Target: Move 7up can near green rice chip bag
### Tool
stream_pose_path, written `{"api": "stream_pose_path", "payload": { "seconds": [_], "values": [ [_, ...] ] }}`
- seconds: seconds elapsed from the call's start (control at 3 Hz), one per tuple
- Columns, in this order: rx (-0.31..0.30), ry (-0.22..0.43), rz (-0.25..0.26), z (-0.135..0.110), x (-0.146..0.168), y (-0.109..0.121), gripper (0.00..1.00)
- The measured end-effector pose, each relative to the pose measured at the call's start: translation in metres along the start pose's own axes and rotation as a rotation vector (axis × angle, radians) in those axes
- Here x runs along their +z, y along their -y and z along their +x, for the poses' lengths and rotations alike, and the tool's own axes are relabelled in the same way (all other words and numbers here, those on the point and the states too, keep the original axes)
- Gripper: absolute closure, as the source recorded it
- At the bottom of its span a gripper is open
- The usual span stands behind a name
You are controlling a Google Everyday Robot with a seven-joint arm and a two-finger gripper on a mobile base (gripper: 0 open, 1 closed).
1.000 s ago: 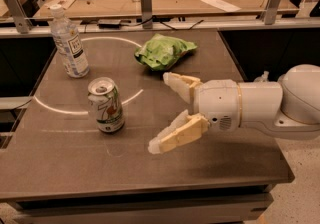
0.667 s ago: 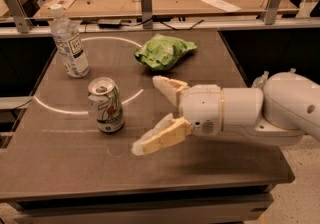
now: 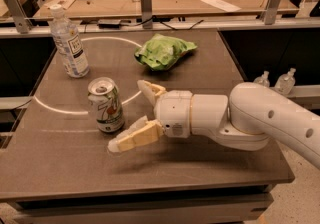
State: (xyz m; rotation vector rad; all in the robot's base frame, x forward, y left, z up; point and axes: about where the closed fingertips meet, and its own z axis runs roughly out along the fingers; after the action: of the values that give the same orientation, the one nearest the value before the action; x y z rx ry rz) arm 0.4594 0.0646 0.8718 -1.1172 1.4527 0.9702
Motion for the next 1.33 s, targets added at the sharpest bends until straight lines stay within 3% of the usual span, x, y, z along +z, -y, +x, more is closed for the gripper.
{"api": "stream_pose_path", "payload": {
  "seconds": [0.33, 0.67, 1.33],
  "values": [
    [-0.003, -0.024, 0.038, -0.001, 0.016, 0.010, 0.00],
    [0.000, -0.038, 0.052, -0.003, 0.029, 0.013, 0.17],
    [0.026, -0.054, -0.006, -0.014, 0.056, 0.003, 0.65]
  ]
}}
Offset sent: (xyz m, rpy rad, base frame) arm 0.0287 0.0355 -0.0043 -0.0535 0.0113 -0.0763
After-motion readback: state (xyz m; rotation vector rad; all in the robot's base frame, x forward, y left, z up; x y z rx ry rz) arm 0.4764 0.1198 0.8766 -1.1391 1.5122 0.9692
